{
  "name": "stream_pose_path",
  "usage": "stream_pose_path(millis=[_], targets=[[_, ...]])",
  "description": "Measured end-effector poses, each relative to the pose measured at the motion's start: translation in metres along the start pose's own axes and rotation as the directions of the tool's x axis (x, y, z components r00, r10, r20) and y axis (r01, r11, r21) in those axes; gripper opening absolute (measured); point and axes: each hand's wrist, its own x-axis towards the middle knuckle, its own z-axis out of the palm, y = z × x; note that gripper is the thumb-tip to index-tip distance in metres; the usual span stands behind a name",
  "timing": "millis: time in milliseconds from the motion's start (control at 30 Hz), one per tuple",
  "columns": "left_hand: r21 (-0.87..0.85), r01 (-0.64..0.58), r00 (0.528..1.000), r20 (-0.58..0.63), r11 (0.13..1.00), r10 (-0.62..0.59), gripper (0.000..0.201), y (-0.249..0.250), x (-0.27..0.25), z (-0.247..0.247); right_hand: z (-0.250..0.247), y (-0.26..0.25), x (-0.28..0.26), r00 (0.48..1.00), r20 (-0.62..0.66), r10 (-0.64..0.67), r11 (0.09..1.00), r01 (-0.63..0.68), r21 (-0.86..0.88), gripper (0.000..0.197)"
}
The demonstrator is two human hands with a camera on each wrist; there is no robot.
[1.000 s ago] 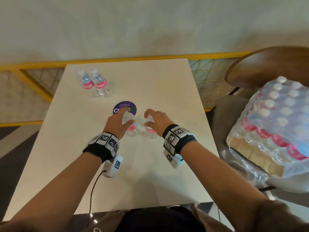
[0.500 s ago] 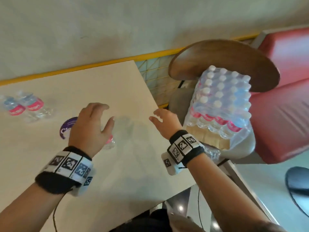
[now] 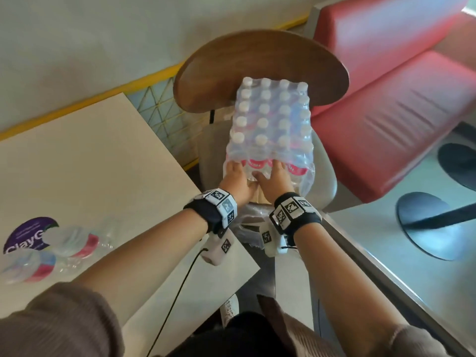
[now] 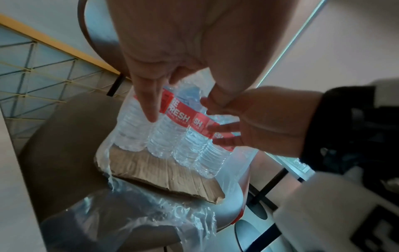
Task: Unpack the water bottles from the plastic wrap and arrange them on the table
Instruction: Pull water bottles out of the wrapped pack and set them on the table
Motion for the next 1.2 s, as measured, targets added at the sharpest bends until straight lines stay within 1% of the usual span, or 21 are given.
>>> stream_pose_path(millis=[33,100,167,200,300,333,367,400,467,500,533,600,700,800,867,967,1067,1100,1133,1200], targets=[[-0.03,0.035,0.999,-0.028,0.999,-0.036,0.072,0.001,0.003,0.003,0.003,-0.004,0.003,1.0,0.001,-0.014,1.0,0.014,0.021,0.075],[-0.071,0.063,0.99,-0.122,0.995,-0.072,0.07,0.002,0.007,0.006,0.008,-0.009,0.011,1.0,-0.004,-0.02,0.998,0.02,0.063,0.082],[-0.029,0.056,0.973,-0.222,0.998,-0.061,0.075,0.002,0.01,0.007,0.012,-0.01,0.021,1.0,-0.009,-0.009,0.994,0.01,0.112,0.084],[0.018,0.038,0.969,-0.244,0.999,-0.032,0.077,0.001,0.011,0.007,0.013,-0.009,0.025,1.0,-0.009,-0.008,0.989,0.009,0.148,0.085],[0.203,-0.033,0.962,-0.26,0.979,0.086,0.07,-0.004,0.015,-0.005,0.013,-0.01,0.033,1.0,-0.019,-0.006,0.975,0.01,0.22,0.08],[0.271,-0.051,0.956,-0.265,0.961,0.126,0.064,-0.006,0.016,-0.013,0.009,-0.011,0.034,1.0,-0.025,-0.002,0.974,0.007,0.225,0.075],[0.344,-0.092,0.943,-0.272,0.934,0.193,0.055,-0.008,0.018,-0.022,0.006,-0.011,0.035,0.999,-0.032,0.003,0.976,0.004,0.218,0.069],[0.416,-0.157,0.916,-0.278,0.896,0.29,0.042,-0.01,0.019,-0.029,0.003,-0.012,0.035,0.999,-0.033,0.015,0.981,-0.008,0.193,0.061],[0.53,-0.291,0.836,-0.264,0.796,0.481,0.015,-0.012,0.023,-0.039,-0.002,-0.011,0.031,0.998,-0.064,0.006,0.99,0.003,0.144,0.05],[0.572,-0.317,0.807,-0.256,0.756,0.532,0.011,-0.012,0.025,-0.041,-0.002,-0.009,0.029,0.996,-0.083,-0.017,0.99,0.029,0.137,0.046],[0.604,-0.305,0.808,-0.245,0.736,0.536,0.015,-0.012,0.028,-0.041,-0.003,-0.007,0.026,0.994,-0.096,-0.045,0.988,0.058,0.145,0.044],[0.652,-0.209,0.864,-0.226,0.729,0.45,0.03,-0.008,0.032,-0.037,-0.004,-0.003,0.024,0.988,-0.116,-0.105,0.98,0.123,0.159,0.042],[0.668,-0.084,0.907,-0.255,0.739,0.334,0.04,-0.006,0.037,-0.031,-0.008,0.001,0.023,0.983,-0.112,-0.147,0.972,0.165,0.167,0.038],[0.752,-0.012,0.949,-0.2,0.66,0.244,0.05,-0.005,0.039,-0.024,-0.008,0.006,0.021,0.981,-0.108,-0.162,0.97,0.179,0.167,0.036],[0.79,0.018,0.964,-0.177,0.613,0.2,0.054,-0.006,0.037,-0.017,-0.005,0.007,0.021,0.981,-0.11,-0.158,0.972,0.174,0.159,0.037],[0.811,0.016,0.961,-0.174,0.585,0.215,0.068,-0.006,0.04,-0.01,-0.003,0.008,0.021,0.983,-0.11,-0.148,0.974,0.164,0.154,0.039],[0.836,0.001,0.962,-0.151,0.549,0.227,0.078,-0.002,0.047,-0.013,-0.005,0.007,0.021,0.983,-0.099,-0.155,0.972,0.17,0.164,0.039],[0.846,0.004,0.967,-0.139,0.533,0.214,0.076,0.002,0.048,-0.014,-0.006,0.007,0.021,0.983,-0.095,-0.155,0.972,0.169,0.165,0.04],[0.855,0.01,0.975,-0.124,0.518,0.185,0.068,0.006,0.05,-0.013,-0.007,0.006,0.021,0.984,-0.09,-0.151,0.972,0.165,0.167,0.04],[0.862,0.038,0.987,-0.112,0.505,0.117,0.046,0.015,0.051,-0.011,-0.008,0.004,0.021,0.987,-0.083,-0.14,0.974,0.153,0.169,0.043]])
